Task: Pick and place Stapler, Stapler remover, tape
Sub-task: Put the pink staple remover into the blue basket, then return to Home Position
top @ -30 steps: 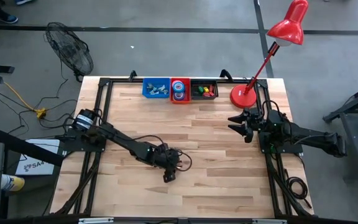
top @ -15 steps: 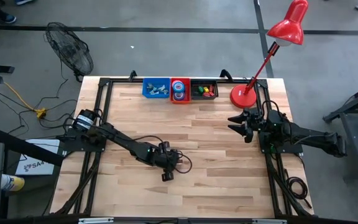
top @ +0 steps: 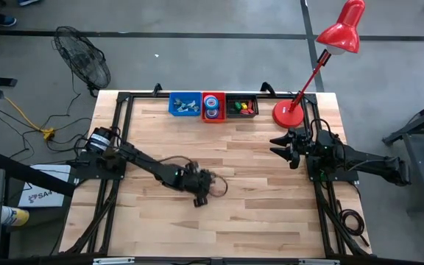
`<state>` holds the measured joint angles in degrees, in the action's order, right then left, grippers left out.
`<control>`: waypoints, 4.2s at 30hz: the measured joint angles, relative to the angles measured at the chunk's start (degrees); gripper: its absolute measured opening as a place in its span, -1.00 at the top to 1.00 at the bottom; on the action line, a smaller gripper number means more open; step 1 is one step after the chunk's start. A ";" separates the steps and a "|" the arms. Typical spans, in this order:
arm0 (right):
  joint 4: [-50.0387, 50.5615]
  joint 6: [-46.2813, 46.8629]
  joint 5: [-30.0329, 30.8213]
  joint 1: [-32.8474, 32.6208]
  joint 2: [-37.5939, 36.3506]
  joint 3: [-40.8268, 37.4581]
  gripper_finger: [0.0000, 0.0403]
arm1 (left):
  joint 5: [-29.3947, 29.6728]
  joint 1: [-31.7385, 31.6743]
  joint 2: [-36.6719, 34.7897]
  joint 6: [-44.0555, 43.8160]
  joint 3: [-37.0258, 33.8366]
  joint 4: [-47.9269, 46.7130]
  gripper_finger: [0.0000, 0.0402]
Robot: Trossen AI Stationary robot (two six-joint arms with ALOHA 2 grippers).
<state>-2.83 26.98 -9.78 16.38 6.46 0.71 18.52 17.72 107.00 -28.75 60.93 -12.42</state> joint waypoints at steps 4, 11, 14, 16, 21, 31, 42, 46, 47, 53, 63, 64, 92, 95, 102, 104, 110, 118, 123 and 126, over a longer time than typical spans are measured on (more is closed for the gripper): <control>0.00 0.00 0.00 0.00 0.00 0.00 -0.07 | 0.52 -2.30 -2.74 -0.01 0.02 -3.27 0.59; 0.00 0.00 -0.02 0.00 -0.04 0.00 -0.07 | 0.29 -7.24 -8.46 4.01 0.09 -7.96 0.59; 0.02 0.00 0.00 0.00 -0.04 0.00 -0.07 | 0.29 -9.55 -11.31 5.75 0.09 -10.23 0.59; 0.02 0.00 0.00 0.00 -0.04 0.00 -0.07 | 0.24 -11.27 -13.31 6.97 0.13 -12.07 0.59; 0.02 0.00 0.00 0.00 -0.04 0.00 -0.07 | 0.25 -16.15 -18.08 11.14 0.22 -17.38 0.59; 0.00 0.00 -0.02 0.00 -0.04 0.00 -0.07 | 0.18 -29.47 -23.21 23.80 0.24 -24.84 0.59; 0.02 0.00 -0.01 0.00 -0.04 0.00 -0.07 | -3.85 -47.72 -23.21 41.65 0.24 -22.60 0.59; 0.02 0.00 -0.01 0.00 -0.04 0.00 -0.07 | -5.85 -52.82 -22.72 47.98 0.24 -18.93 0.59; 0.02 0.00 -0.02 0.00 -0.04 0.00 -0.07 | -6.27 -53.77 -22.26 49.20 0.24 -17.88 0.59; 0.04 0.00 -0.01 0.00 -0.04 0.00 -0.07 | -11.55 -58.87 -17.93 55.46 0.28 -13.60 0.59; 0.02 0.00 -0.02 0.01 -0.04 -0.02 -0.07 | -15.44 -61.37 -11.76 59.05 0.24 -8.25 0.59; 0.02 0.00 -0.02 0.02 -0.04 -0.02 -0.07 | -15.66 -61.34 -11.39 59.76 0.26 -7.61 0.59; 0.02 0.00 0.00 0.01 -0.05 -0.02 -0.07 | -26.42 -58.85 -15.92 54.67 10.07 -17.22 0.11; 0.02 0.00 -0.02 0.01 -0.06 -0.02 -0.07 | -26.51 -55.86 -20.02 50.65 10.56 -17.30 0.11; 0.01 0.01 -0.01 0.02 -0.04 -0.02 -0.07 | -16.51 -42.30 -30.24 42.20 10.53 -19.13 0.11; 0.02 0.00 -0.02 0.00 -0.04 -0.02 -0.07 | -11.62 -37.08 -32.44 40.11 10.53 -19.67 0.11; 0.02 0.00 -0.02 0.00 -0.04 -0.02 -0.07 | 6.15 -20.56 -35.27 33.49 10.18 -22.09 0.11; 0.00 0.00 -0.02 0.01 -0.04 -0.02 -0.07 | 26.71 -4.99 -42.96 27.14 1.75 -21.14 0.11; -0.04 0.00 -0.02 0.01 -0.09 -0.02 -0.07 | 24.06 -2.33 -49.90 24.55 -9.01 -16.78 0.11; -0.02 0.00 -0.02 0.00 -0.08 -0.02 -0.07 | 15.02 -2.32 -56.69 28.93 -18.54 -6.03 0.11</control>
<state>-2.85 26.98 -9.80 16.39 6.38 0.69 33.54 15.40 50.31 0.17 42.38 -18.45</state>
